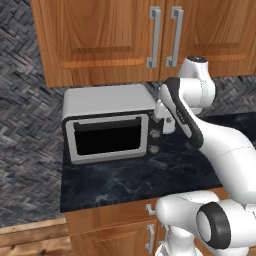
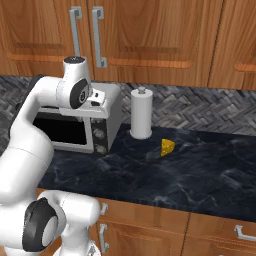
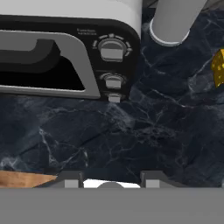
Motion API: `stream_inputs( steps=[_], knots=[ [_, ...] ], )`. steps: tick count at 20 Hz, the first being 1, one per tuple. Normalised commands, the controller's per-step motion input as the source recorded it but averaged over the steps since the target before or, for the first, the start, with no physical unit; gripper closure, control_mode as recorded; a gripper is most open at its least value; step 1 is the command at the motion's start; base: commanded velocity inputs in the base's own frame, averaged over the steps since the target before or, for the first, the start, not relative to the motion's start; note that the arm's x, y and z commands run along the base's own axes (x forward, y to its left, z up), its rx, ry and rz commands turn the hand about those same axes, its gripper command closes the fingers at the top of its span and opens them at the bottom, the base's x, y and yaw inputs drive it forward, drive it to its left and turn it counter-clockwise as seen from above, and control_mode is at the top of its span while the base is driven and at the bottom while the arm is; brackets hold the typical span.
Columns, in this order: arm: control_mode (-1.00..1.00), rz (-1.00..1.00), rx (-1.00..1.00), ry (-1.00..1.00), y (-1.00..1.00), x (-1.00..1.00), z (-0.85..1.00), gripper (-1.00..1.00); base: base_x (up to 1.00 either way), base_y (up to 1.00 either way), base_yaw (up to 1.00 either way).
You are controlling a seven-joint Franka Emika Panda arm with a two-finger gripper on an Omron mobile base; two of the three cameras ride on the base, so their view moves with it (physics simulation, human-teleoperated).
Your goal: Pick the sponge and sponge from the cabinet and place them on the counter.
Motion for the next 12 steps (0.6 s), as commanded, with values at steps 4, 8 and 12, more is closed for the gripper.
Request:
stream_inputs(
  steps=[4,8,12],
  knots=[
    [-1.0,0.0,0.0,-0.04,0.0,-0.08,0.0,-1.0,0.0,0.0,0.0],
    [-1.0,0.0,0.0,-0.21,-0.02,-0.33,0.05,-1.0,0.0,0.0,0.0],
    [-1.0,0.0,0.0,-0.27,-0.19,-0.42,0.24,-1.0,0.0,0.0,0.0]
  ],
)
